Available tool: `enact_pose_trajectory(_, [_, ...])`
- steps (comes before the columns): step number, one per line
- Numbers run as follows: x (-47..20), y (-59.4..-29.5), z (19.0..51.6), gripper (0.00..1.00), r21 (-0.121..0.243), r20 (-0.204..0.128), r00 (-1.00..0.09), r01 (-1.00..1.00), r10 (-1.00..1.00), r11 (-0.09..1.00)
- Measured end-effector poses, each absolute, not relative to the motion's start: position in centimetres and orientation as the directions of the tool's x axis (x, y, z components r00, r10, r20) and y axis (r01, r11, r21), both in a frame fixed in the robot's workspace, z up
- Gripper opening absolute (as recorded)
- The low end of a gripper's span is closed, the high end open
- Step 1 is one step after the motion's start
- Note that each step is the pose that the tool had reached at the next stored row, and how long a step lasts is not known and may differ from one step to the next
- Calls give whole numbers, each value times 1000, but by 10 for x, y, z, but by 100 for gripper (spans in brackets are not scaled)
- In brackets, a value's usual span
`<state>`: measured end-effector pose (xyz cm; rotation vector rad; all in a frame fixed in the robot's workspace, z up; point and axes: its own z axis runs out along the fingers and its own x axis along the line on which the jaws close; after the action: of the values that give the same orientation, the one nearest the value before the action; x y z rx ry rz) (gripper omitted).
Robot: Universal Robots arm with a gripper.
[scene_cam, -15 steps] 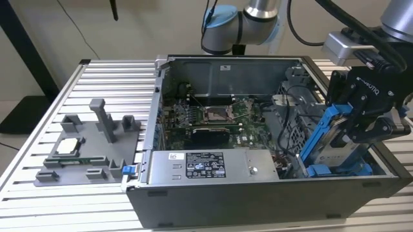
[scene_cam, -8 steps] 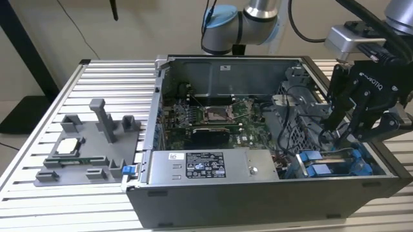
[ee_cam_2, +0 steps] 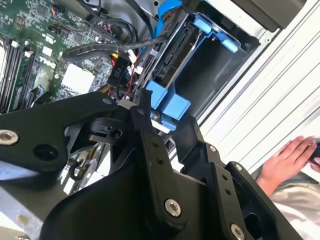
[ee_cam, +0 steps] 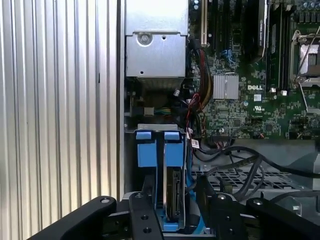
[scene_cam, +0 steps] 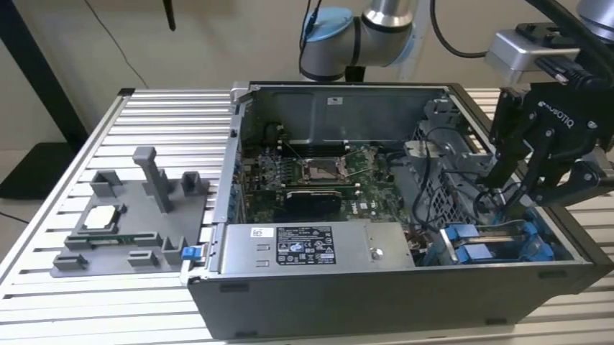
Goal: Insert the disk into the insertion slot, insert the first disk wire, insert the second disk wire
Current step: 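Insert the disk into the insertion slot, then insert the first disk wire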
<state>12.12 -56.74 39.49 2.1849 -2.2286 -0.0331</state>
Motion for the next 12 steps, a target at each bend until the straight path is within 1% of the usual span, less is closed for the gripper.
enact_pose_trajectory(3, [121,-565,397,100,25,-3,-20,-1000,-1000,20])
enact_pose_trajectory(9, [121,-549,397,100,5,-5,-20,-1000,-1000,20])
enact_pose_trajectory(12, [122,-542,396,100,4,-4,-20,-1000,-1000,20])
